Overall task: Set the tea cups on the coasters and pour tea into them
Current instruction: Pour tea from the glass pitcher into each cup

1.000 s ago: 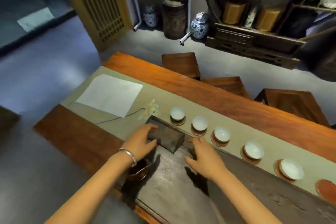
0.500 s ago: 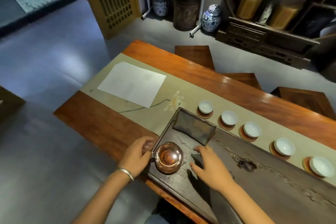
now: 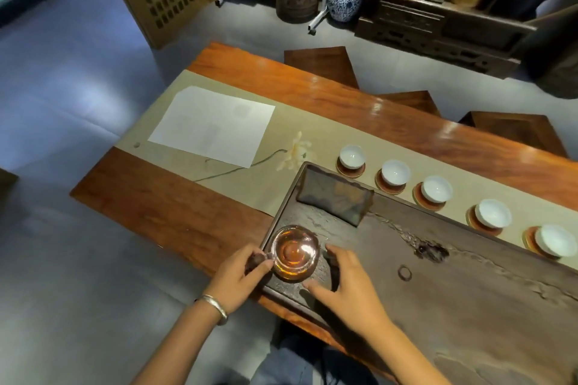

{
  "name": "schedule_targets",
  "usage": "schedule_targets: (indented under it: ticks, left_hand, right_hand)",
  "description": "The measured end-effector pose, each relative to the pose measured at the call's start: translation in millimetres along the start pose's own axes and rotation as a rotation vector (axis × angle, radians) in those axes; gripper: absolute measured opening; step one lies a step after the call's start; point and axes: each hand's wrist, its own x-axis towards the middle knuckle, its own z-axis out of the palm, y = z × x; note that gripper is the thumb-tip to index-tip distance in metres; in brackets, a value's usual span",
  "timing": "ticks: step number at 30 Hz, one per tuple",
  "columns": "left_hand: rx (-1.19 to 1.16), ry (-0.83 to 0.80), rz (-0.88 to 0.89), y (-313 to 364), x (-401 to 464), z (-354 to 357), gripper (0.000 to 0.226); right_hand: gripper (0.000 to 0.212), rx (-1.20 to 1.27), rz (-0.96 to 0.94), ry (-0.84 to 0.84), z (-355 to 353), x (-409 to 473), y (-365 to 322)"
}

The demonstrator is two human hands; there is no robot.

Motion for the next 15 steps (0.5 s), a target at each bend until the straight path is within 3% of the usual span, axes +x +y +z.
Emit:
schedule_targets:
  ticks: [5,8,15]
  left_hand:
    - [-0.015,-0.036,0.011,-4,-9,7,0.004]
    - [-0.062,0.028,-0.006,-6,-16,11,0.018]
    - [-0.128,-0.017,0.113,-2,-20,16,0.017]
  right_hand:
    - [0.075,0.027,-0.050,0.080,13,1,-4]
    - [0.073,0.027,-0.056,0.100,18,2,-2]
    - [0.081,0.008,-0.078,0.093,21,7,3]
